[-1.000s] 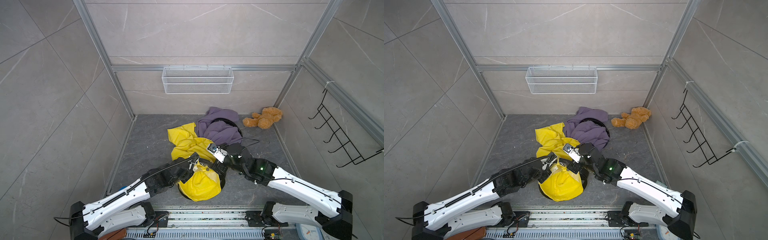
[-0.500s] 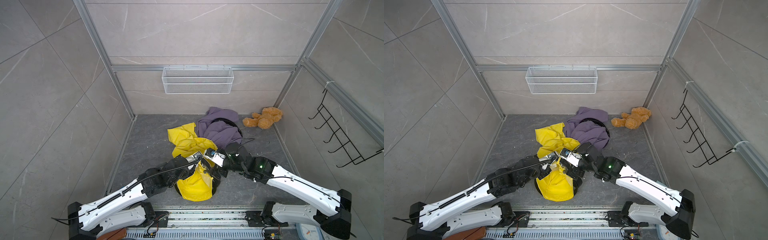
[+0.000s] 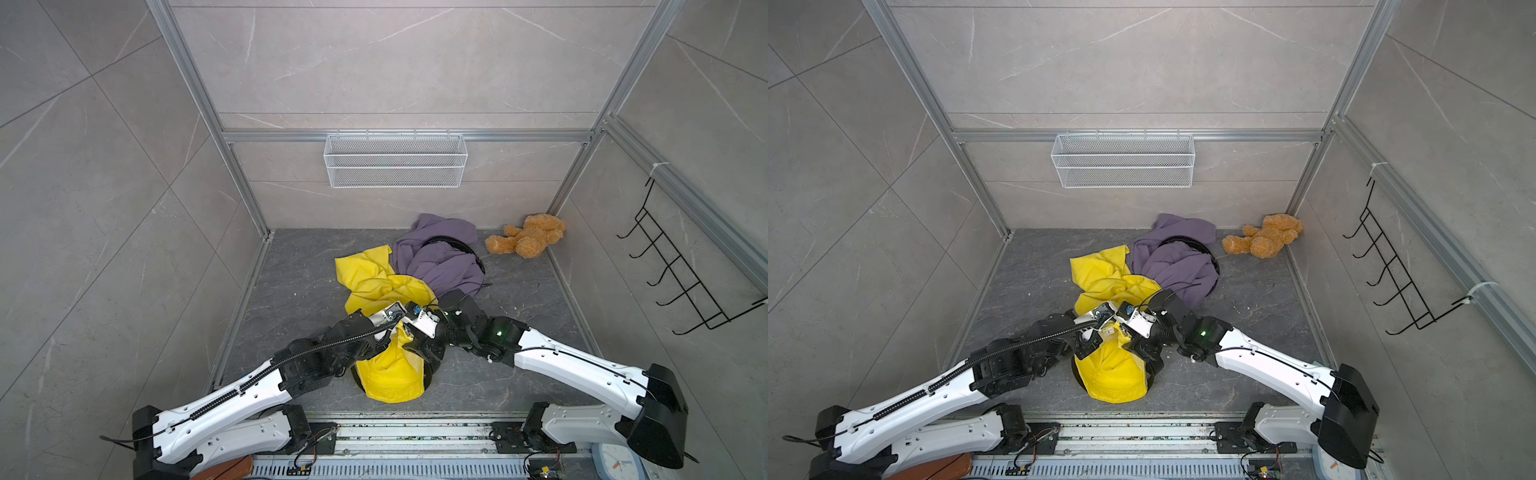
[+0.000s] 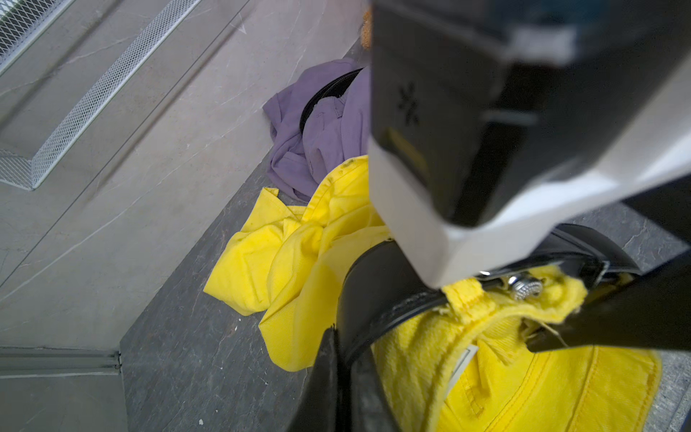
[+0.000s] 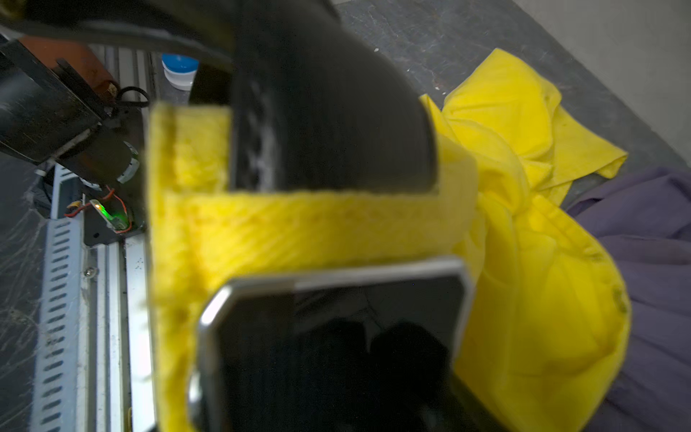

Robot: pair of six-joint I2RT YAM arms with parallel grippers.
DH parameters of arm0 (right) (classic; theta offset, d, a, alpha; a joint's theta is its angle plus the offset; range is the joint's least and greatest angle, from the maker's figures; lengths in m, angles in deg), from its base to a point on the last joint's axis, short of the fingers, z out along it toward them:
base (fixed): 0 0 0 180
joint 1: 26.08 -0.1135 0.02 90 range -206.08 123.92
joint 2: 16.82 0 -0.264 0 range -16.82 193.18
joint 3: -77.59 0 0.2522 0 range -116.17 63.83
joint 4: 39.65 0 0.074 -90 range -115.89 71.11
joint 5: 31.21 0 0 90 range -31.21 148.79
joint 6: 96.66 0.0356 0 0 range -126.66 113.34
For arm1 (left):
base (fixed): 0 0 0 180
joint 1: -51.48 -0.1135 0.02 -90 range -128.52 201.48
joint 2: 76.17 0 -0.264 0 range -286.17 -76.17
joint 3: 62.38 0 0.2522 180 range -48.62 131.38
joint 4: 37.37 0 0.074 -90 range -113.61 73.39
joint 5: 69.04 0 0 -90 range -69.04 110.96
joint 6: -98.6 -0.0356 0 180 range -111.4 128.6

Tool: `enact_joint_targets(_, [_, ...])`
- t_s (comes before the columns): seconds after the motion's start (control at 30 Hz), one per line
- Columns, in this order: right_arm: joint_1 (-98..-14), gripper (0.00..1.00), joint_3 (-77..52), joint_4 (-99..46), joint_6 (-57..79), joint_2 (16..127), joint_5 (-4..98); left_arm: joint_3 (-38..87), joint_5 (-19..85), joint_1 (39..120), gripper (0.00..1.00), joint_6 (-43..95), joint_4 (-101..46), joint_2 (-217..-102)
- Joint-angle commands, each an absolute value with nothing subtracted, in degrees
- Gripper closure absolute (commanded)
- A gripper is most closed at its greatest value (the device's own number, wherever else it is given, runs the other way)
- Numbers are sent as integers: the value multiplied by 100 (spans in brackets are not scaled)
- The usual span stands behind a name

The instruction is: Remove the belt from the trousers

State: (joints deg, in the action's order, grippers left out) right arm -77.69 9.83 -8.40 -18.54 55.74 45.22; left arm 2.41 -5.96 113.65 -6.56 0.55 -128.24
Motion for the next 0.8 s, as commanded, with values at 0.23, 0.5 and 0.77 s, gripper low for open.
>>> enact_joint_targets(0.23, [-7744, 87, 464, -310, -2207, 5138, 4207, -58, -747, 11401, 100, -307, -632, -12538])
enact_joint_targets(0.5, [-7750, 88, -26, 466, -2663, 5269, 3924, 98, -707, 11402, 63, -644, -946, -12709])
enact_joint_targets(0.77, [-7753, 89, -161, 623, -2809, 5255, 3835, 245, -638, 11406, 69, -995, -1030, -12866])
